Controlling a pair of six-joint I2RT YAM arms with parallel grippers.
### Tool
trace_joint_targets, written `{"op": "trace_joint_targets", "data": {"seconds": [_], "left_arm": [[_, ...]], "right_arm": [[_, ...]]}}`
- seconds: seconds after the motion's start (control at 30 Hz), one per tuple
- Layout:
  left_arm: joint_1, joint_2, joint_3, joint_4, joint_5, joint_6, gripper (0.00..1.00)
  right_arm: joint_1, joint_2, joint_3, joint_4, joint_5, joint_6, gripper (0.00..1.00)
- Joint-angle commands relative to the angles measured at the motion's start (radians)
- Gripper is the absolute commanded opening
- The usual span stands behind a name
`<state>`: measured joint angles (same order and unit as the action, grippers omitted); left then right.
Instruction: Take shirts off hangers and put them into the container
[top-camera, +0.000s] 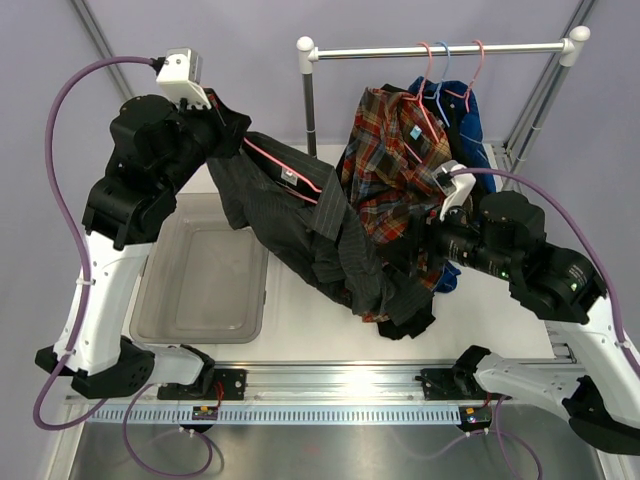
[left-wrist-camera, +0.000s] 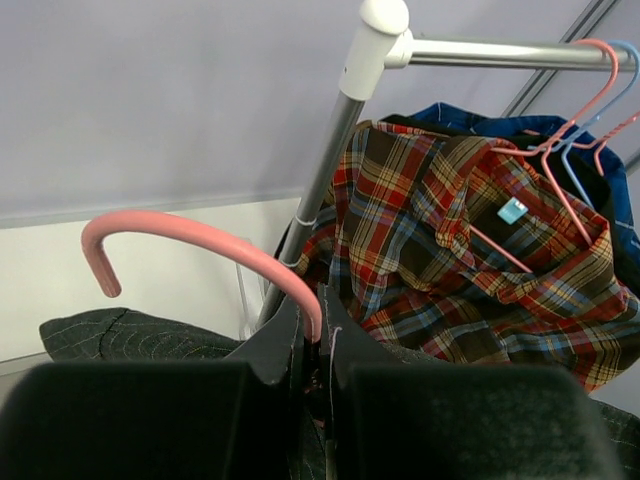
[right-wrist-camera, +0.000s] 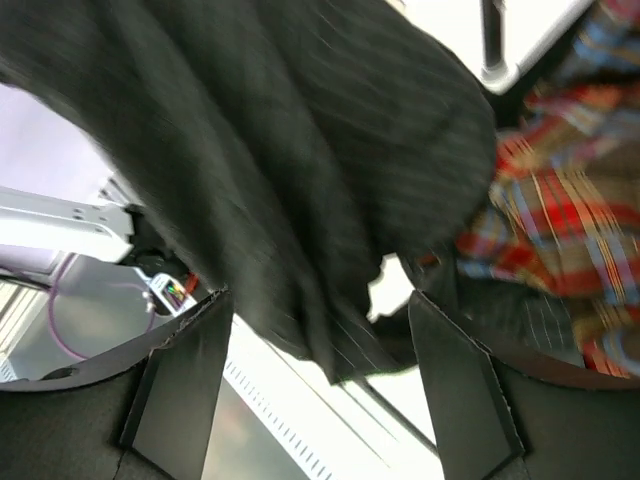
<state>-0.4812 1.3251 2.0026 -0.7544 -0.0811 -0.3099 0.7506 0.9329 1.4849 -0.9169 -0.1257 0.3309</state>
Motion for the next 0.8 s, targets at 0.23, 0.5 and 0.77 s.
{"op": "trace_joint_targets", "data": {"seconds": [0.23, 0.5, 0.77], "left_arm": [[-0.002, 0.029, -0.008, 0.061, 0.060, -0.029, 0.00], [-0.003, 0.010, -0.042, 0.073, 0.055, -0.009, 0.00], [-0.003, 0.026, -0.013, 0.052, 0.021, 0.034, 0.00]], "right_arm": [[0.124, 0.139, 0.175, 0.102, -0.002, -0.092, 0.76], [0.125, 0.224, 0.181, 0.150, 0.072, -0.124, 0.45], [0.136, 0.161, 0.127, 0.151, 0.151, -0.090, 0.00]]}}
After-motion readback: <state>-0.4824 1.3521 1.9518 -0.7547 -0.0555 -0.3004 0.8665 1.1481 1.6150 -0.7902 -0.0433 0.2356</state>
